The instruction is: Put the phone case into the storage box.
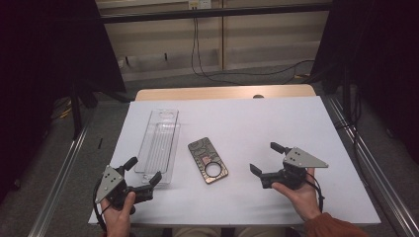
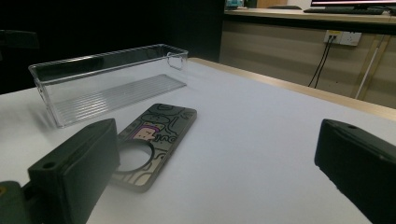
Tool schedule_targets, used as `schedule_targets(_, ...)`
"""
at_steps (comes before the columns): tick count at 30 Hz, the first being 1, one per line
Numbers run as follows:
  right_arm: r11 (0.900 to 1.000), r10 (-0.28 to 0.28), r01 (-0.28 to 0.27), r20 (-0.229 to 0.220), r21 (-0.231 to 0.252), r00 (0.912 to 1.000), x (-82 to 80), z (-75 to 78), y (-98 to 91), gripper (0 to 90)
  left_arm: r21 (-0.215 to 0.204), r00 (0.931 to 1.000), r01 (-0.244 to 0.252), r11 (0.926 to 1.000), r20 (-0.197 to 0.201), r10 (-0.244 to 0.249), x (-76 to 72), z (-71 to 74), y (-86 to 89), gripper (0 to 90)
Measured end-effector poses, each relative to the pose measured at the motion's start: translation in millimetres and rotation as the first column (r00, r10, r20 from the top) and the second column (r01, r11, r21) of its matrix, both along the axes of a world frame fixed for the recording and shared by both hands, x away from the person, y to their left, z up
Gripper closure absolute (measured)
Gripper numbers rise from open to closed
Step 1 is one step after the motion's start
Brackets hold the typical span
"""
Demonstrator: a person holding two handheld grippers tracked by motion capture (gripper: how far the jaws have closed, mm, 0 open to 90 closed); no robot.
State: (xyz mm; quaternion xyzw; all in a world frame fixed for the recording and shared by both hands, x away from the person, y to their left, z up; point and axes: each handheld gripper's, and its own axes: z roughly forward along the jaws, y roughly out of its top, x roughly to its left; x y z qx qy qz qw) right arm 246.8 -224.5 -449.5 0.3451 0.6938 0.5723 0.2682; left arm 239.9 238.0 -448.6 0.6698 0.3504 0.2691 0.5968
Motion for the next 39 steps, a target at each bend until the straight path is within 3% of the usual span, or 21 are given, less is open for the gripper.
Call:
schedule_targets(9, 0.9998, 0.016, -0.016, -0.001, 0.007, 0.9999, 13.2, 4.2, 13.8, 0.0, 0.003, 1.0, 0.008, 1.0, 0.0, -0.008, -0.9, 0.4, 0.7, 2.4)
schedule_targets(21, 0.9998, -0.014, 0.014, 0.0, -0.011, 0.9999, 28.8, 7.9, 25.3, 0.0, -0.01, 1.0, 0.009, 0.9999, 0.002, -0.009, -0.8, 0.9, 1.1, 2.4)
schedule_targets(39, 0.9999, 0.012, -0.012, 0.013, -0.002, 0.9998, 47.4, 10.1, 43.8, 0.0, -0.009, 1.0, 0.008, 0.9999, -0.002, -0.008, -1.0, 0.7, 0.8, 2.4)
